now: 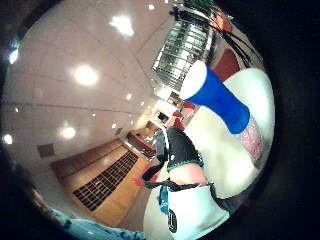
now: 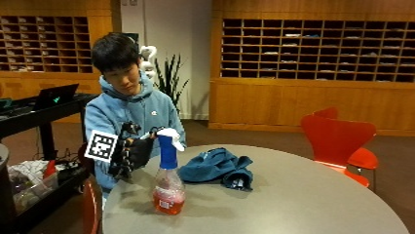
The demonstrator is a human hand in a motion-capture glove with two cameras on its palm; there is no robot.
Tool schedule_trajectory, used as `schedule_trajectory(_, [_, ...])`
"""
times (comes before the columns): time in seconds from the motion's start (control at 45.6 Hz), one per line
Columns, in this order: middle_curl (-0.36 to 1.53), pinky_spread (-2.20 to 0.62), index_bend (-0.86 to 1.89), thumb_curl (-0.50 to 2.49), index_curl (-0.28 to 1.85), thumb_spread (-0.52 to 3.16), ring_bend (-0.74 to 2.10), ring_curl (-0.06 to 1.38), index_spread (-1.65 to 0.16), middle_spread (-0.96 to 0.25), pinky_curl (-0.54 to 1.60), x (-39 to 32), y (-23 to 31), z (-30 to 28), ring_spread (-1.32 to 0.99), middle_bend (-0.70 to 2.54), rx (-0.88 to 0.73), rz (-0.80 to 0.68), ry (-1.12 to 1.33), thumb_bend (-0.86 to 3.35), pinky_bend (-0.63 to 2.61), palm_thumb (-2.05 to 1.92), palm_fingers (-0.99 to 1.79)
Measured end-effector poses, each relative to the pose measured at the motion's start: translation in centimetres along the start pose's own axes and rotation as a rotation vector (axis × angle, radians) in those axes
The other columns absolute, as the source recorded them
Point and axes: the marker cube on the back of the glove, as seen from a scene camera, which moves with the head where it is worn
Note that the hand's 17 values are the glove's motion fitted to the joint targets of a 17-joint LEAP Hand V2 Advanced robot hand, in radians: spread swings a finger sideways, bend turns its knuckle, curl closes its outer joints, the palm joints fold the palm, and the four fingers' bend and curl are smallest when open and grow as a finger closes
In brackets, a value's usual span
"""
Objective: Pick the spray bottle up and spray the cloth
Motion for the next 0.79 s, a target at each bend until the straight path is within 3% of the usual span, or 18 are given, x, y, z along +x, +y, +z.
schedule_trajectory(0.132, [0.36, 0.21, 0.05, 0.40, 0.16, 1.00, 0.38, 0.35, -0.19, 0.04, 0.38, 2.1, -0.6, 1.6, 0.09, 0.20, -0.067, 0.100, -0.020, -0.04, 0.44, 0.62, 0.27])
schedule_trajectory(0.483, [0.37, 0.23, 0.09, 0.36, 0.14, 0.97, 0.45, 0.35, -0.17, 0.11, 0.38, 3.9, -1.5, 4.3, 0.13, 0.23, -0.256, 0.186, -0.042, -0.04, 0.48, 0.54, 0.19])
schedule_trajectory(0.79, [0.40, 0.22, 0.12, 0.34, 0.15, 0.91, 0.57, 0.36, -0.15, 0.04, 0.33, 4.0, -3.2, 7.4, 0.05, 0.38, -0.465, 0.196, 0.029, -0.04, 0.37, 0.47, 0.52])
